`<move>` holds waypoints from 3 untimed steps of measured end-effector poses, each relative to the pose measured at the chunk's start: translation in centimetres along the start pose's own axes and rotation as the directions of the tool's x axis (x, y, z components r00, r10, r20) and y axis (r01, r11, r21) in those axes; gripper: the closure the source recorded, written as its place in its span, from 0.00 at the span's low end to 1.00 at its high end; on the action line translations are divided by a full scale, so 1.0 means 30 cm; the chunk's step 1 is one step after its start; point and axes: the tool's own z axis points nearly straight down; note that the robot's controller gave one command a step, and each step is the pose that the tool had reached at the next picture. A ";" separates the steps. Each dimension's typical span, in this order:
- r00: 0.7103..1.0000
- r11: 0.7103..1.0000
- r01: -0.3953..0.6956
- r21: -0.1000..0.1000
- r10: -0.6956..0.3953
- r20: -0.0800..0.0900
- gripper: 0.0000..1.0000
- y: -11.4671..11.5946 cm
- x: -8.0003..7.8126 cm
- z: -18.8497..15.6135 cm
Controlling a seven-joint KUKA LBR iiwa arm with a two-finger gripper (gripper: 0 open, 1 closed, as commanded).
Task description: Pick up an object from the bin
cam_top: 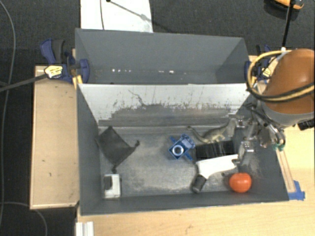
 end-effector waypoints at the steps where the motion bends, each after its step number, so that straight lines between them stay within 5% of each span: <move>1: 1.000 1.000 0.002 0.001 -0.002 0.008 0.00 0.001 -0.005 -0.015; 2: 1.000 1.000 -0.011 0.002 0.011 0.014 0.00 0.005 -0.030 0.135; 3: 0.995 0.995 -0.104 -0.001 0.104 0.005 0.00 0.057 0.028 0.238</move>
Offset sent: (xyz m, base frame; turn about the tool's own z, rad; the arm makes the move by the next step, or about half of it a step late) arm 0.0138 0.0048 -0.1121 0.0332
